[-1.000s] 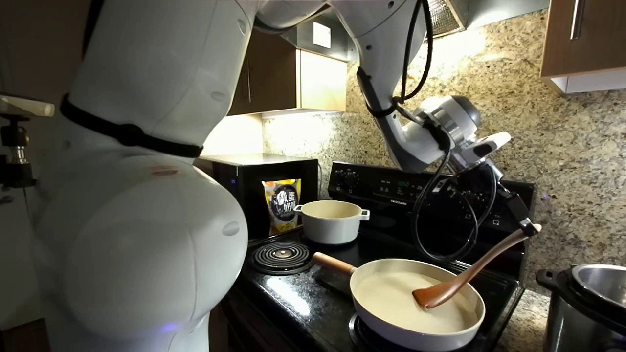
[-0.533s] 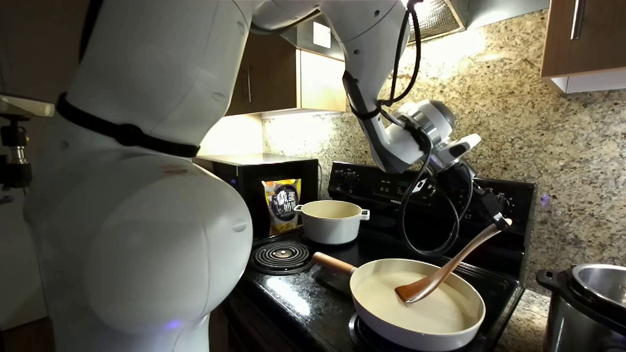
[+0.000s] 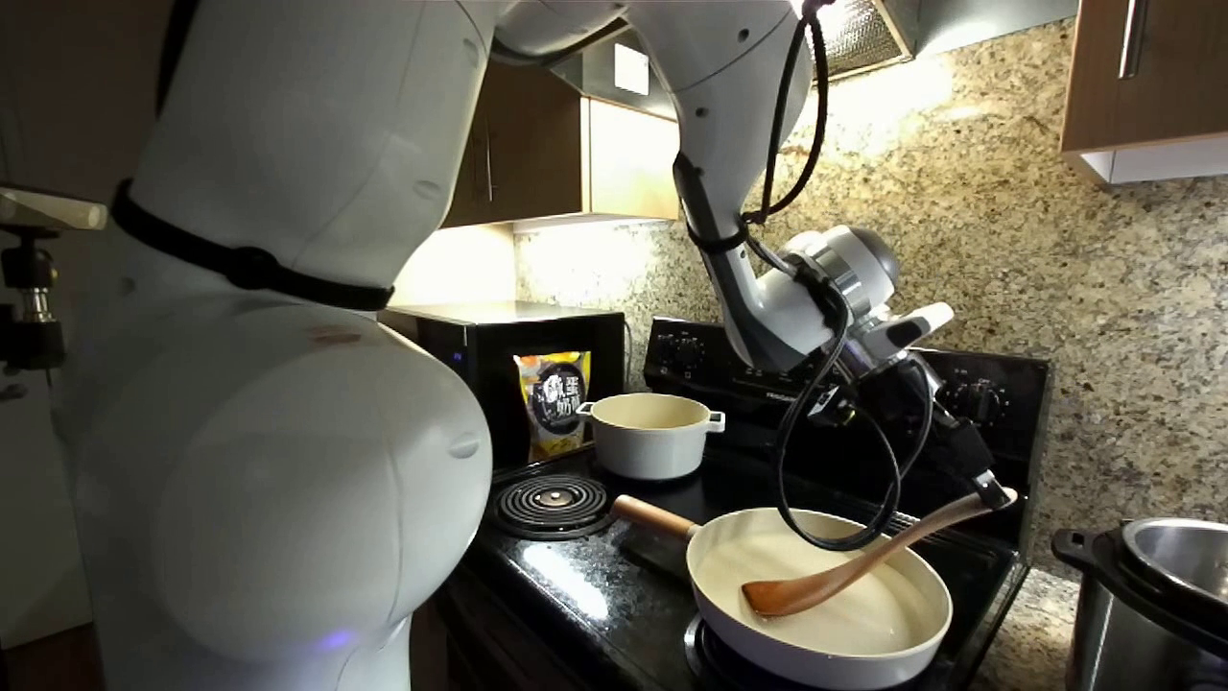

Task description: Stir the pan using the wooden spatula

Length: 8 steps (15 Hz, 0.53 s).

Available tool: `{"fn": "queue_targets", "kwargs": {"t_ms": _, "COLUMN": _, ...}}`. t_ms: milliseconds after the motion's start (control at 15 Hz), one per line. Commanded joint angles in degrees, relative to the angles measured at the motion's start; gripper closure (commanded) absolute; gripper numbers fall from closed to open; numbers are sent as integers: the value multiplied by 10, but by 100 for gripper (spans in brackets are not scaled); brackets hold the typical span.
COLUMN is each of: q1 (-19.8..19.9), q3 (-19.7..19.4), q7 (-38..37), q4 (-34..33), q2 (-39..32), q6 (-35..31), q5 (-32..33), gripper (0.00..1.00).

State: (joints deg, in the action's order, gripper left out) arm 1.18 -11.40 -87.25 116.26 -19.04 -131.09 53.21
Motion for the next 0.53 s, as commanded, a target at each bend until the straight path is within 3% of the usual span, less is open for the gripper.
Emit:
{"fn": "queue_targets", "kwargs": {"t_ms": 0, "q1": 26, "q3": -9, "q7": -13, "q4": 47, "q2": 22, "q6": -22, "q5": 9, "gripper": 93}}
{"fn": "queue_targets", "kwargs": {"t_ms": 467, "q1": 72, "q3": -36, "q7": -5, "q4": 60, "q2": 14, "q6": -45, "q5": -7, "gripper": 93}}
